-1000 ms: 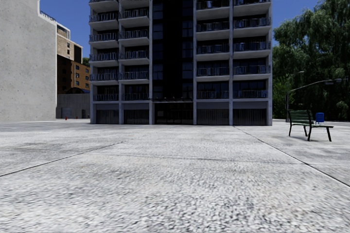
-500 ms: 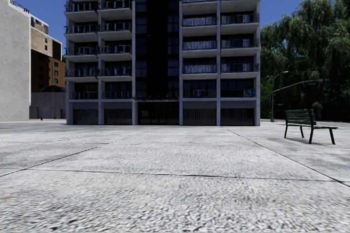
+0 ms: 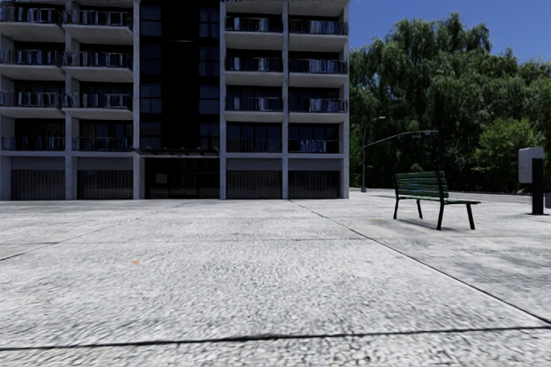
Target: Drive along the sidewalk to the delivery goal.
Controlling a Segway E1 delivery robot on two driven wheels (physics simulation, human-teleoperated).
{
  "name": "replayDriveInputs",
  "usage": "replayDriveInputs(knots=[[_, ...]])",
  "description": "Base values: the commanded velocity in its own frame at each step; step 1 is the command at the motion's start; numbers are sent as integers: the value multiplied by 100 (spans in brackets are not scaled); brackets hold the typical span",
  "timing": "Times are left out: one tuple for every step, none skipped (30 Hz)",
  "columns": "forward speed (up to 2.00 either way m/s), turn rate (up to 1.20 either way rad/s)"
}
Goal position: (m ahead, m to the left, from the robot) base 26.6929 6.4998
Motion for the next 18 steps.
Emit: replayDriveInputs(knots=[[200, -51], [200, -45], [200, 0], [200, 0], [200, 0], [200, 0], [200, 0], [200, 0], [200, 0], [200, 0], [200, 0], [200, 0], [200, 0], [200, 0], [200, 0], [200, 0], [200, 0], [200, 0]])
